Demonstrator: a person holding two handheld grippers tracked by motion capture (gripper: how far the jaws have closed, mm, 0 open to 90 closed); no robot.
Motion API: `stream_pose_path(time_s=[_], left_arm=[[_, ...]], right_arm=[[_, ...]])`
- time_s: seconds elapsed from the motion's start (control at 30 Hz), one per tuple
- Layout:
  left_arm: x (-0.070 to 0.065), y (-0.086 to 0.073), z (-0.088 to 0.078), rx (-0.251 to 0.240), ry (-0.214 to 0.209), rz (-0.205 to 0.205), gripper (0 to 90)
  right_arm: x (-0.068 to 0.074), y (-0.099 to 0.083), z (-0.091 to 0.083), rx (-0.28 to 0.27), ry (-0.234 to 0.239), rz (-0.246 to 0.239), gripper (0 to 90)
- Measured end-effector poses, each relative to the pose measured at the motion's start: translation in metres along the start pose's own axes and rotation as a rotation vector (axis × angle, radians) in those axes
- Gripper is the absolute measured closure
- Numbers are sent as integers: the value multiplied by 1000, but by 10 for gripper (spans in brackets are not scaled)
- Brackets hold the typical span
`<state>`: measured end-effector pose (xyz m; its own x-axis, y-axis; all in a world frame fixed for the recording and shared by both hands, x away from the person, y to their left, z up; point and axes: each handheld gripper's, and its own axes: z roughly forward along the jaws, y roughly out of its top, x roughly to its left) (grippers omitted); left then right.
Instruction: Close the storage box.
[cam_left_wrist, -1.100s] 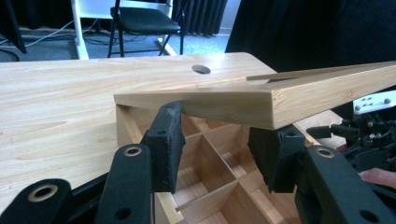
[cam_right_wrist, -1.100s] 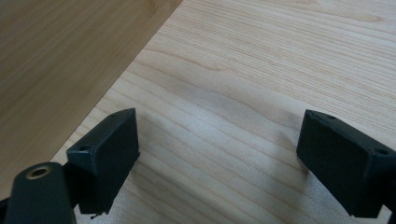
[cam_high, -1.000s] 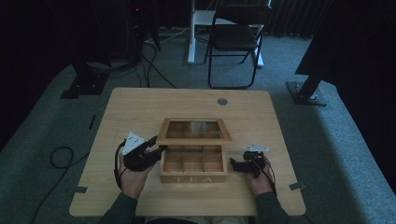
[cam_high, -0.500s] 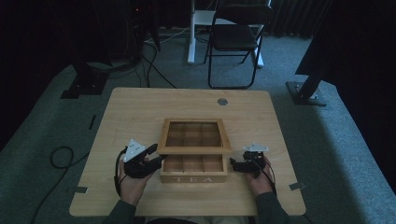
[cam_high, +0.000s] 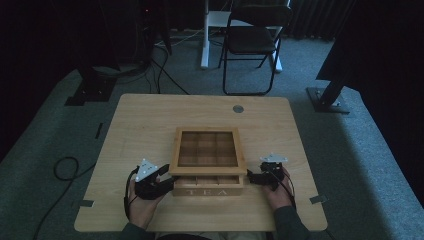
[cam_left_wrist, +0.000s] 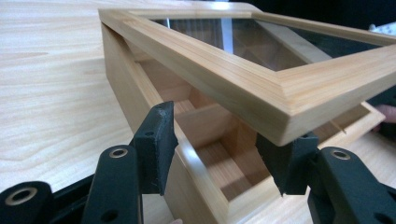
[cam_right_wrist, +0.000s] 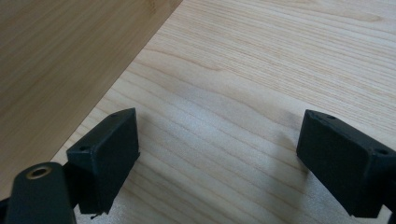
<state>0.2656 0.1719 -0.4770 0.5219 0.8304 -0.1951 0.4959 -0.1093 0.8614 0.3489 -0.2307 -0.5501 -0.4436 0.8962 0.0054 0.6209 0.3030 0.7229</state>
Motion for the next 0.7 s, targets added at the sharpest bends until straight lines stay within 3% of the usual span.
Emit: stream_pose_path(time_s=[0.53, 0.7], left_arm=[[-10, -29, 0, 89, -11, 36, 448], [-13, -30, -3, 79, -12, 50, 441]], right_arm=[[0, 0, 0, 0, 0, 1, 125], [0, 0, 0, 0, 0, 2, 125]])
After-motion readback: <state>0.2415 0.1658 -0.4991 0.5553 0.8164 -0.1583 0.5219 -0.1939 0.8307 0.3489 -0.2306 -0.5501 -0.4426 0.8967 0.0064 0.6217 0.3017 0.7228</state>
